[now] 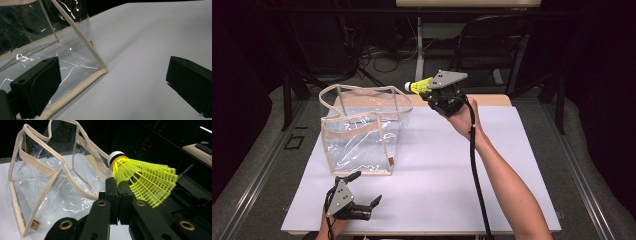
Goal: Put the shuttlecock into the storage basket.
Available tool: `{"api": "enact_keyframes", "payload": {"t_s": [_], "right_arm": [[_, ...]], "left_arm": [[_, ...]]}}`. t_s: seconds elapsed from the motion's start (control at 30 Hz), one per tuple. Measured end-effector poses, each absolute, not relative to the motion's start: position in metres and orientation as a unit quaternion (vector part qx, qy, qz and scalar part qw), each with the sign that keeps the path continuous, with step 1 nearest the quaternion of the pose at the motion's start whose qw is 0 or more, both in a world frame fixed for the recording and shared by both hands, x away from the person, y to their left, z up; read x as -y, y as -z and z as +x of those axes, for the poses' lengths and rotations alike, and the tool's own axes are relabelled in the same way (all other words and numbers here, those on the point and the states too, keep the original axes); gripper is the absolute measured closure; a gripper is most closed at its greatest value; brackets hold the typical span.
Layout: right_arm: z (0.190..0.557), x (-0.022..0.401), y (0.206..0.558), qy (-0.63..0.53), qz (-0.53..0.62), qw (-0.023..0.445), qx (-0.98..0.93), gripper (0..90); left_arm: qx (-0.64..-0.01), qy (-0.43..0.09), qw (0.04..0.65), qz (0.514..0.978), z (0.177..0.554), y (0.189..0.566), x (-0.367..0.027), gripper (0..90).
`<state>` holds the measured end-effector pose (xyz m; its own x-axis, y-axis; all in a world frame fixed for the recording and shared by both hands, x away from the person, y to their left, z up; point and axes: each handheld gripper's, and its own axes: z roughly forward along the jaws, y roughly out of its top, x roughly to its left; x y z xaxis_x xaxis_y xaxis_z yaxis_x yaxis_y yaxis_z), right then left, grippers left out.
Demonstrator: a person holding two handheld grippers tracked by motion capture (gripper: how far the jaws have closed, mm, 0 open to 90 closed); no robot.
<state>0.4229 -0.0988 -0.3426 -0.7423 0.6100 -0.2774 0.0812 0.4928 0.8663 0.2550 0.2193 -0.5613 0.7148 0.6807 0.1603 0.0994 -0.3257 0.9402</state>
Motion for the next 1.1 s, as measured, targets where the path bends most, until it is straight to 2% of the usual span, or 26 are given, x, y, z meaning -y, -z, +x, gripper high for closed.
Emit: {"api": "enact_keyframes", "payload": {"t_s": [1.1], "right_arm": [[0.426,0.075,0.341,-0.453,0.194,0.283,-0.823,89.3]], "left_arm": [[-0.254,-0.279,0.522,0.765,0.254,0.561,-0.220,0.0]]}}
